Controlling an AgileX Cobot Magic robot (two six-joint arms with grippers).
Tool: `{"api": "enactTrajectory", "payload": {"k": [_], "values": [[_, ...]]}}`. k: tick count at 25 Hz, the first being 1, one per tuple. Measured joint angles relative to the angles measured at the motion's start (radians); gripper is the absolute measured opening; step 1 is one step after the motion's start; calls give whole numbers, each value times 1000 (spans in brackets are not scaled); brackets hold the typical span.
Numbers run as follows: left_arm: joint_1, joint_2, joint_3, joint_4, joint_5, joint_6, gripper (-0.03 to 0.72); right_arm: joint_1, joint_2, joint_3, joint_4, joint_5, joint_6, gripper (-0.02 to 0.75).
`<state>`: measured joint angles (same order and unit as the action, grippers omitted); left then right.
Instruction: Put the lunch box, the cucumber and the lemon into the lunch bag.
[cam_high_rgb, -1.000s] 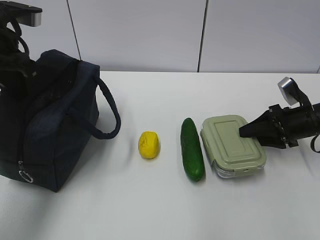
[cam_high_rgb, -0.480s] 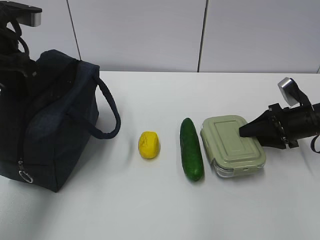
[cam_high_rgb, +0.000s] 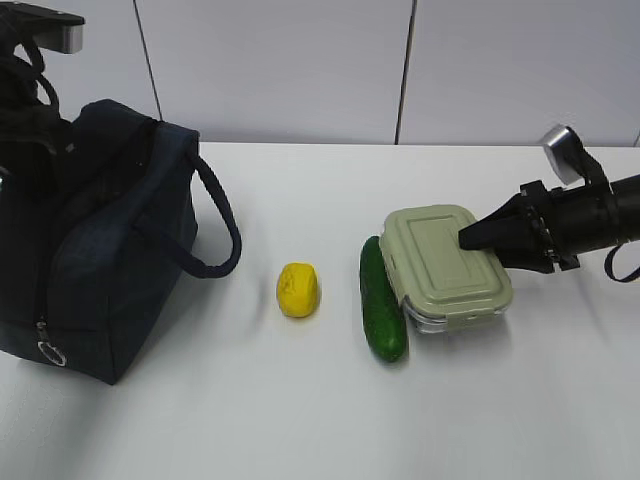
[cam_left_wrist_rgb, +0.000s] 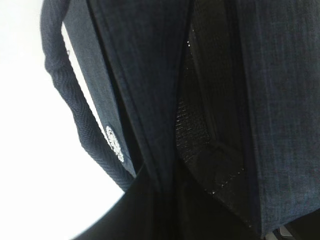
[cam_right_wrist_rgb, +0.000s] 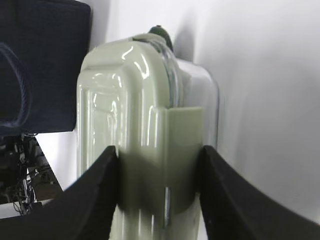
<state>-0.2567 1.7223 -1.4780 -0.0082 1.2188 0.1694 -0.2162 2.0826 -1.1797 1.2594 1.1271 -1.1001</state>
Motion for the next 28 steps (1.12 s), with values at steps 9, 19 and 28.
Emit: {"api": "enactTrajectory", "payload": {"k": [9, 19, 28], "values": [[-52, 0, 0, 27, -6, -19, 11, 68, -81, -34, 0, 2, 45, 356], [-99, 0, -112, 37, -5, -45, 11, 135, -169, -36, 42, 12, 58, 356], [-136, 2, -125, 49, 9, -73, 11, 149, -228, -36, 53, 16, 74, 356]]}}
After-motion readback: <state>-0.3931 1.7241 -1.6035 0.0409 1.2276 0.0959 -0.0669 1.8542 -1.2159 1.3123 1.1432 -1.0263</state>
